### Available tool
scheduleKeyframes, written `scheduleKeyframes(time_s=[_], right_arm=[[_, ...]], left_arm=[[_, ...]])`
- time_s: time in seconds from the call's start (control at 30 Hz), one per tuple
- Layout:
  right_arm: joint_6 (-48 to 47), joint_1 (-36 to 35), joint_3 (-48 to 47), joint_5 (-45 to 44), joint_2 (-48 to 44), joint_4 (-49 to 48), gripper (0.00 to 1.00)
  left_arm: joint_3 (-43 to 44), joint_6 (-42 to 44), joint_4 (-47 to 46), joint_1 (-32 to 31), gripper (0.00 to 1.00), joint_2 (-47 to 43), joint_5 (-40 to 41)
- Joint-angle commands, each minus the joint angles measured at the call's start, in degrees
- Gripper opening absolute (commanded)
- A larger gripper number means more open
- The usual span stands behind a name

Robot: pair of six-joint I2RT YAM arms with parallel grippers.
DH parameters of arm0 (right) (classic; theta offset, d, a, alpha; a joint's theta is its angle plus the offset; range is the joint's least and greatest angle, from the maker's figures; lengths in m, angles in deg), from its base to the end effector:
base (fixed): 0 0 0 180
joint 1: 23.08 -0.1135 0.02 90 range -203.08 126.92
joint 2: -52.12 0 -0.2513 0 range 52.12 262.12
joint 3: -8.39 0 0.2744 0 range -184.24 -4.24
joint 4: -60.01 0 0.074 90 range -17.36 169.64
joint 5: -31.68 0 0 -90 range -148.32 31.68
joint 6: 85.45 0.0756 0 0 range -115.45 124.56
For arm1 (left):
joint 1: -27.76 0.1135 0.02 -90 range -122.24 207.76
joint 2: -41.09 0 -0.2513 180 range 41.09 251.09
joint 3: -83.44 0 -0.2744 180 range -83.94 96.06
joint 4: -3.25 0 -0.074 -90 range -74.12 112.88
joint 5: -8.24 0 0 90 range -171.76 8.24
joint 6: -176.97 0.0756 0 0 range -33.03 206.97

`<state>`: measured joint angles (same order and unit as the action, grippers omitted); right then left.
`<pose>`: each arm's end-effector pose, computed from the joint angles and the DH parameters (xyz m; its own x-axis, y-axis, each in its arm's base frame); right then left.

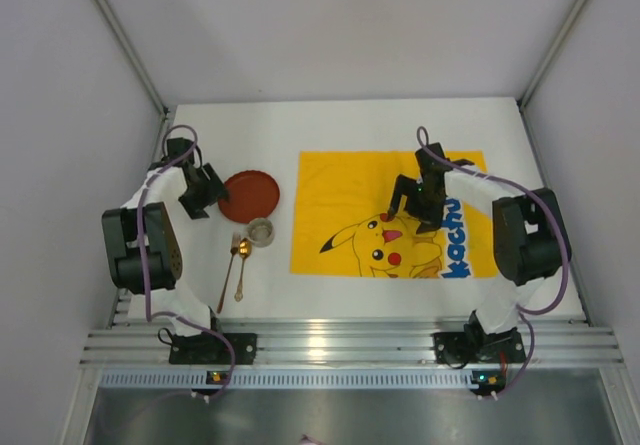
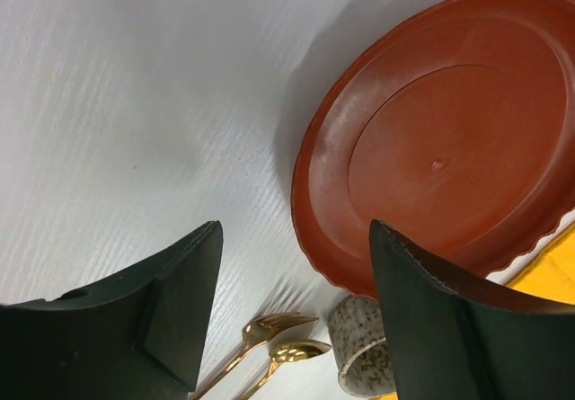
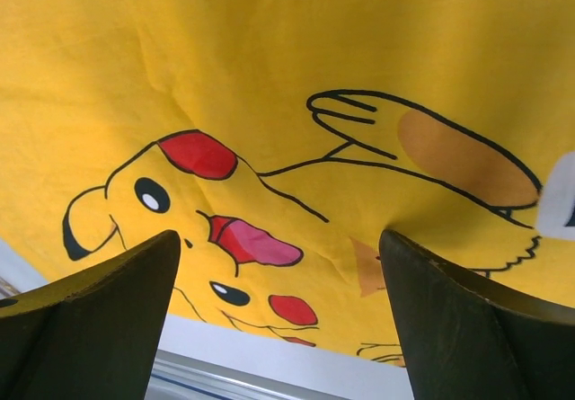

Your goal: Set the dinner table for one person

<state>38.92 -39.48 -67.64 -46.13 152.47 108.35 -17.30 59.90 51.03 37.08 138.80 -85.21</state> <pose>0.3402 0.1168 0.1065 -0.9457 0.2969 -0.1322 0.2393 0.9115 0.3346 0.3700 0.0561 0.1389 -0.7415 -0.5820 -0.3338 -0.5336 0.8132 -0.2325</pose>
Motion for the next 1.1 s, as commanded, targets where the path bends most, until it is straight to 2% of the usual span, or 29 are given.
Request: scheduleKeyframes(time_s=[0.0, 0.23, 0.27, 0.33, 0.47, 0.53, 0.67, 0.8, 0.9, 0.93, 1.07], right_arm=[[-2.46, -0.65, -4.18, -4.44, -2.70, 4.45, 0.93], [-6.94, -0.21, -10.60, -11.03, -10.78, 9.99, 0.95], [-7.30, 0.05, -10.96, -12.00, -11.32, 10.70, 0.95], [-8.35, 1.36, -11.31, -13.76, -12.72, 12.19, 0.96], [-9.49, 4.97, -10.17, -13.59, -14.31, 13.42, 0.96], [-9.76, 6.82, -9.03, -13.77, -15.28, 13.52, 0.96], [-9.94, 8.84, -6.92, -14.91, -17.56, 13.52, 0.96], [-10.20, 11.56, -4.46, -16.14, -19.23, 13.60, 0.96], [-10.29, 13.23, -2.61, -16.84, -20.29, 13.60, 0.97], [-9.85, 13.50, -2.00, -17.28, -21.07, 13.69, 0.97], [-8.45, 14.29, -1.64, -20.17, -23.27, 14.65, 0.98]], left_arm=[[-0.54, -0.26, -3.51, 0.26, 0.71, 0.99, -1.21], [-3.96, -2.37, -7.91, 0.17, 0.51, 2.92, -2.70], [-4.05, -2.55, -8.61, 0.17, 0.42, 3.36, -2.71], [-3.88, -3.07, -9.14, 0.17, 0.34, 5.03, -3.06], [-2.82, -3.78, -9.76, 0.17, 0.09, 7.84, -4.02], [-1.95, -3.96, -9.93, 0.17, 0.00, 8.19, -4.29], [0.34, -3.60, -8.44, 0.00, 0.00, 7.06, -4.64], [3.67, -2.90, -7.39, -2.19, 0.00, 2.06, -4.12], [9.11, -2.55, -5.89, -7.37, 0.00, 0.73, -3.06], [12.61, -2.64, -5.45, -11.56, 0.00, 0.81, -1.93], [21.51, -3.69, -4.66, -21.52, 0.00, 4.84, -1.30]])
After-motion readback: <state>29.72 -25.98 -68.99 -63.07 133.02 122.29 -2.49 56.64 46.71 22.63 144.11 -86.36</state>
